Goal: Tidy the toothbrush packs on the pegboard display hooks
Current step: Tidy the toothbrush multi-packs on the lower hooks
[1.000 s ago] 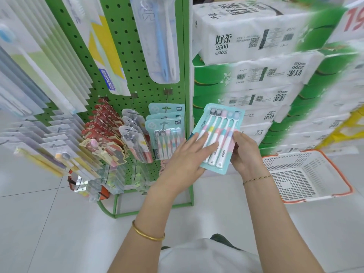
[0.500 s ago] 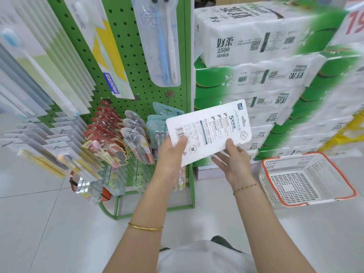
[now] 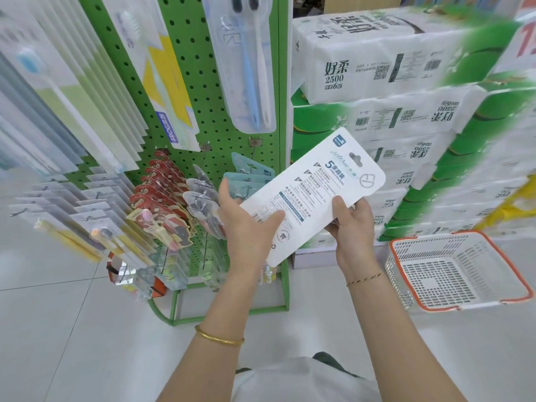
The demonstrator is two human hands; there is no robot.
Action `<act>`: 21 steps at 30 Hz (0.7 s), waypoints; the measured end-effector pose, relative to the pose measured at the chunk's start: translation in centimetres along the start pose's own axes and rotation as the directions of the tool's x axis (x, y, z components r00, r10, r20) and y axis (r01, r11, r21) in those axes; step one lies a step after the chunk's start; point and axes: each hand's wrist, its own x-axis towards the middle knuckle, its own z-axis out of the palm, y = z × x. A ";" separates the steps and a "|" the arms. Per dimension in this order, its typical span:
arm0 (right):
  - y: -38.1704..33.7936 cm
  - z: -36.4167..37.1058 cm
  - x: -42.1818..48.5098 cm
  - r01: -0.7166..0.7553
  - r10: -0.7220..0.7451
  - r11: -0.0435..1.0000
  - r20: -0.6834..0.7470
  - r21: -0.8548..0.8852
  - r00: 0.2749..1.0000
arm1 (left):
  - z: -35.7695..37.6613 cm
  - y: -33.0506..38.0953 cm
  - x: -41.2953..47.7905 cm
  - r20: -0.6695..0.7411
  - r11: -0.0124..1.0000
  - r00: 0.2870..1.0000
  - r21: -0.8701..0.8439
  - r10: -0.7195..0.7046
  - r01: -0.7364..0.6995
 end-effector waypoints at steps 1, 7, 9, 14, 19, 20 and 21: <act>-0.1 0.0 0.0 0.020 -0.020 1.000 0.006 -0.021 1.000 | -0.1 -0.1 0.1 0.011 0.990 0.998 0.127 0.058 -0.059; -0.5 0.8 -0.8 0.098 -0.077 0.990 0.194 -0.101 0.978 | 0.3 0.2 0.1 0.134 0.889 0.975 0.403 0.176 -0.216; -0.8 1.0 -1.1 0.112 -0.078 0.988 0.275 -0.108 0.958 | 0.5 0.5 0.3 0.135 0.917 0.972 0.330 0.190 -0.225; -1.2 1.0 -1.7 0.107 -0.053 0.989 0.431 -0.103 0.901 | 0.1 1.5 0.7 0.064 0.974 0.990 0.180 0.127 -0.137; -1.5 0.7 -2.0 0.124 -0.052 0.987 0.530 -0.102 0.847 | -0.6 2.2 1.2 0.021 0.991 0.993 0.064 0.113 -0.114; -1.6 0.7 -2.0 0.124 -0.052 0.988 0.544 -0.096 0.837 | -0.7 2.3 1.3 0.017 0.994 0.995 0.028 0.102 -0.103; -1.6 0.7 -2.0 0.120 -0.050 0.989 0.560 -0.090 0.827 | -0.7 2.4 1.4 0.012 0.996 0.996 -0.015 0.089 -0.089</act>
